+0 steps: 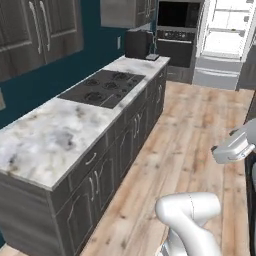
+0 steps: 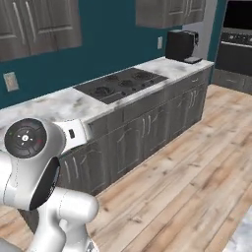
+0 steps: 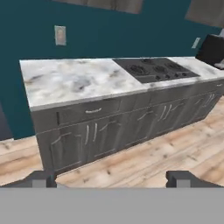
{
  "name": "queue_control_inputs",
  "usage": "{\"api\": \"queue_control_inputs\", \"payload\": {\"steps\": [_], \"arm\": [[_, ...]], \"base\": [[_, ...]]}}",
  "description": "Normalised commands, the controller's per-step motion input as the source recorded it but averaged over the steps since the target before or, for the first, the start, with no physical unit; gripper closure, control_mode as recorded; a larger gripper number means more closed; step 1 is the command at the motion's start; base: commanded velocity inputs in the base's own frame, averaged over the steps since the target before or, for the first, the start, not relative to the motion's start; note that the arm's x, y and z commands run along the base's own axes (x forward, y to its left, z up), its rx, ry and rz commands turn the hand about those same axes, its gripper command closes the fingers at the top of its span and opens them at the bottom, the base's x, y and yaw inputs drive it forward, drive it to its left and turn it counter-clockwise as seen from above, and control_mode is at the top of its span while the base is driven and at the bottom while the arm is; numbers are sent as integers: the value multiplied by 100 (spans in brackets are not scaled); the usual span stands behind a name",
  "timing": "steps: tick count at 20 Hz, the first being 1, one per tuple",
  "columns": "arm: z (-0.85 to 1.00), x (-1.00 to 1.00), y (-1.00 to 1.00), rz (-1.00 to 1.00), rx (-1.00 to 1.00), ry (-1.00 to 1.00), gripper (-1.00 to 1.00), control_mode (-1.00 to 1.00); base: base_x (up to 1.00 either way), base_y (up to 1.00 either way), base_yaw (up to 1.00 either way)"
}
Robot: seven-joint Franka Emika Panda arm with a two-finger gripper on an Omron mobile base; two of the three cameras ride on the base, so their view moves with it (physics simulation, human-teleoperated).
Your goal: Take the cakes from the fridge and place them on the empty tray on the dining counter.
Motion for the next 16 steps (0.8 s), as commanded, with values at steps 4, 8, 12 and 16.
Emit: {"api": "queue_control_inputs", "payload": {"steps": [4, 8, 12, 16], "arm": [[0, 0, 0, 0, 0, 0, -100, 100], [0, 0, 0, 0, 0, 0, -100, 100], [0, 0, 0, 0, 0, 0, -100, 100], [0, 0, 0, 0, 0, 0, -100, 100]], "base": [[95, 4, -58], [94, 16, -45], [100, 20, -38], [100, 14, -22]]}}
